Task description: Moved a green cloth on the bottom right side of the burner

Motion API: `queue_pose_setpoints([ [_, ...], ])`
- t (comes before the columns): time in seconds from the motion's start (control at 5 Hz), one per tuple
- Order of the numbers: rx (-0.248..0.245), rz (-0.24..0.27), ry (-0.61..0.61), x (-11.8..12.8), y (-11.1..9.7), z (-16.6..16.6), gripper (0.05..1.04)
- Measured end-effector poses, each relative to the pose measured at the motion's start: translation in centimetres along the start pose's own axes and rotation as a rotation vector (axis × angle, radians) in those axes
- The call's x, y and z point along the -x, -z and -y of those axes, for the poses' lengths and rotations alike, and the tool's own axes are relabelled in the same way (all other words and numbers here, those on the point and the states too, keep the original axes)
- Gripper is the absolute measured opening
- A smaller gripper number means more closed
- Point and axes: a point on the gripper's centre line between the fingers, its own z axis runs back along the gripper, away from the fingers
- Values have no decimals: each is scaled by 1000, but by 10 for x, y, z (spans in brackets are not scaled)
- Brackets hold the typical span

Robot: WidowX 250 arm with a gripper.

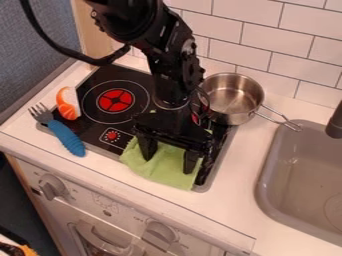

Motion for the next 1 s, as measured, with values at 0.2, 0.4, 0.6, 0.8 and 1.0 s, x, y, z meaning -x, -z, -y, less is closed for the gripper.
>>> queue_pose_setpoints([
  [0.2, 2, 22, 12, -2, -9, 4, 1001],
  [0.4, -20, 66, 0, -10, -26, 0, 1001],
  [0.6, -38, 117, -19, -18, -45, -3, 1001],
  [0.8, -47, 168, -49, -24, -66, -10, 1001],
  [1.0, -36, 228, -59, -28, -91, -10, 1001],
])
